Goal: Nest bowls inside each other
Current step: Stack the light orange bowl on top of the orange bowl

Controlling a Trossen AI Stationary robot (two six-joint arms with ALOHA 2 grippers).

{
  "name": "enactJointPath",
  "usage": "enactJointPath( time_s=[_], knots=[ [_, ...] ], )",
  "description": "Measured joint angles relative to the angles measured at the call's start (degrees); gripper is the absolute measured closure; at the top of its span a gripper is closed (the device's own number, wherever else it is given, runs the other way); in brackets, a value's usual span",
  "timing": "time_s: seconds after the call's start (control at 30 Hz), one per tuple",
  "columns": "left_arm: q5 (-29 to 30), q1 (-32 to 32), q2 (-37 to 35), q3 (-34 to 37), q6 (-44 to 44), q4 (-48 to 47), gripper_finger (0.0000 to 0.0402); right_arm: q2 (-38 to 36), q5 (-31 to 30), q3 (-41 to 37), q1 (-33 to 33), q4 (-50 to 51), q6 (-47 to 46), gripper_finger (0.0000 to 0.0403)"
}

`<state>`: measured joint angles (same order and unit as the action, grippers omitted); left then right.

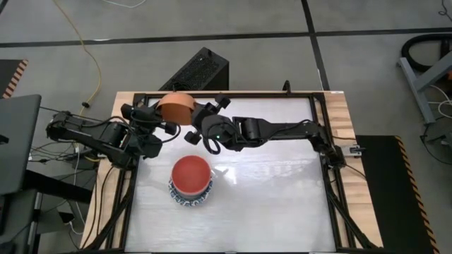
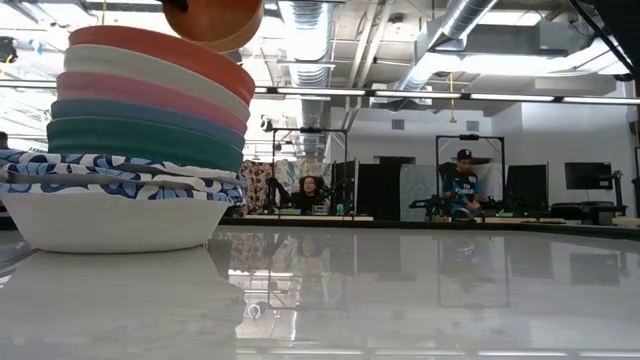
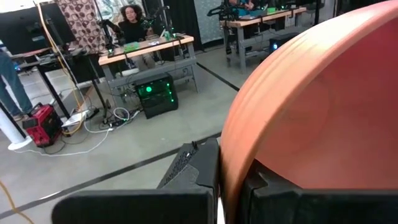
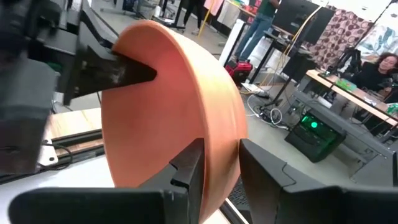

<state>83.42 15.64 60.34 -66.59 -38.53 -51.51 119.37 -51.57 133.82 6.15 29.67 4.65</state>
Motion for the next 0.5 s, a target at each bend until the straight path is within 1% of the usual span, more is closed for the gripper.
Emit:
enactJointPath(
  time_s=[0.17,0.27,0.3,0.4,0.47,0.5],
  knots=[
    [0.0,0.0,0.0,0.0,0.0,0.3,0.0401,0.0,0.9,0.0,-0.9,0.7,-0.2,0.0283],
    [-0.1,0.0,0.0,0.0,0.9,1.0,0.0402,0.0,0.7,0.0,-1.0,1.8,-2.1,0.0296],
    [-0.1,0.0,0.0,0.0,1.6,1.6,0.0402,0.0,0.5,0.0,-1.1,1.9,-2.4,0.0305],
    [-0.1,0.0,0.0,0.0,3.0,3.0,0.0401,0.0,0.1,0.0,-1.4,2.2,-2.8,0.0351],
    [-1.3,0.0,0.0,0.0,3.5,3.2,0.0398,0.0,-0.4,0.0,-1.5,3.1,-2.9,0.0382],
    [-2.3,0.0,0.0,0.0,3.9,3.2,0.0394,0.0,-0.7,0.0,-1.5,3.7,-2.9,0.0389]
  ],
)
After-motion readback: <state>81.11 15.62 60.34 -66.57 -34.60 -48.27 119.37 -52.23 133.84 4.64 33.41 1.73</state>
